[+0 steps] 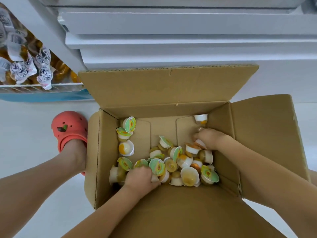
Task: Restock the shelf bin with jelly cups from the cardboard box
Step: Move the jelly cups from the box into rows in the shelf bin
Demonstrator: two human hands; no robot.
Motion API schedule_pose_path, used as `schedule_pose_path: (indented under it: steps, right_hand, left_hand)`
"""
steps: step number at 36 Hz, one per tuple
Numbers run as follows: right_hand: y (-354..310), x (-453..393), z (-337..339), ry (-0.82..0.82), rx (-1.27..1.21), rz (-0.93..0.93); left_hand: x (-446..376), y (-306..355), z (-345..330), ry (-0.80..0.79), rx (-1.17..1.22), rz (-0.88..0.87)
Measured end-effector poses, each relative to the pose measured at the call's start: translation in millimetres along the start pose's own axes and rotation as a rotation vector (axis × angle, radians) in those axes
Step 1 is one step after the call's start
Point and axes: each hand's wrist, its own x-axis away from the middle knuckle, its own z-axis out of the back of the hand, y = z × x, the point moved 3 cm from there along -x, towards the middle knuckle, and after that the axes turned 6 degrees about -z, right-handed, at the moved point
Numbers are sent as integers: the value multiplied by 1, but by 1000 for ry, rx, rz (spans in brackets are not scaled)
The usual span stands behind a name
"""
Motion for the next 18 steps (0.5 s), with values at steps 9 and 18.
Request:
schedule_pose_path:
  steps: [9,18]
  right_hand:
    - [3,31,4,141,-587,164]
    - [-22,114,48,280,-677,336]
  left_hand:
    - [-6,-13,13,-47,299,-2]
    - [41,-23,120,50,939,-216]
